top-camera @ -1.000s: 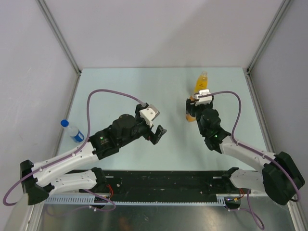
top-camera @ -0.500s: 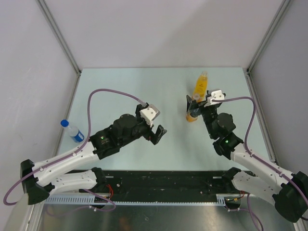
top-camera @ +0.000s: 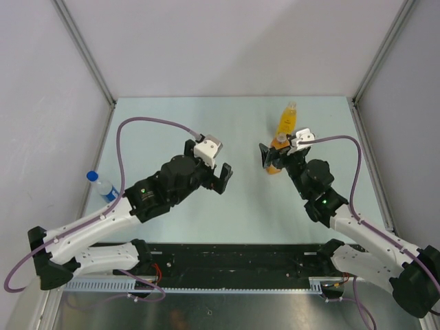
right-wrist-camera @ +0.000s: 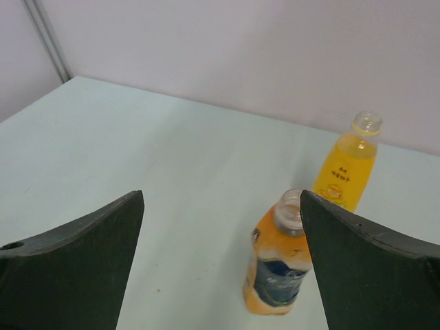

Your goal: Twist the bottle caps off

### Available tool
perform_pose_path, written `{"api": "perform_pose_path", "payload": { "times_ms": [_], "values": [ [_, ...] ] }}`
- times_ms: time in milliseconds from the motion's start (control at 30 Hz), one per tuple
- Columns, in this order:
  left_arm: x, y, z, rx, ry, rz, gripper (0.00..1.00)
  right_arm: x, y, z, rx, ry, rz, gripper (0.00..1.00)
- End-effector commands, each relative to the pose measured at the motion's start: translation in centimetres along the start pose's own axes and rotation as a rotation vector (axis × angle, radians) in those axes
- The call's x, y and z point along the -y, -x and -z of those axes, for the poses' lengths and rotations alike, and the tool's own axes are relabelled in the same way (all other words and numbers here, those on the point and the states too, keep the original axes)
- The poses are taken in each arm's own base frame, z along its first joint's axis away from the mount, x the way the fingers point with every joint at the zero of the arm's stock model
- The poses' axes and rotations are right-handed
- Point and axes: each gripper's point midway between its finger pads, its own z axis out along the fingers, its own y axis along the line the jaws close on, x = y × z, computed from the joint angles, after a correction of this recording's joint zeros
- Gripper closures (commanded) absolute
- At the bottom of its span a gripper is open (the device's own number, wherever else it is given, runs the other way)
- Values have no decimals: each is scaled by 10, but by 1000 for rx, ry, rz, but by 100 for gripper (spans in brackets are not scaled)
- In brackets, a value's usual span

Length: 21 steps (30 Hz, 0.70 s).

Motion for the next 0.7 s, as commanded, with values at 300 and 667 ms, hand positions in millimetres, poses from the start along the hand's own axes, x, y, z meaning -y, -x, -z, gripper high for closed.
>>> {"api": "perform_pose_path", "payload": {
  "times_ms": [300,667],
  "values": [
    [-85,41,35,63,397,83,1,-32,26,-9,-10,126,-155,1],
    [-172,29,106,114,753,291,1,-52,10,-18,-99,201,-186,1]
  ]
}}
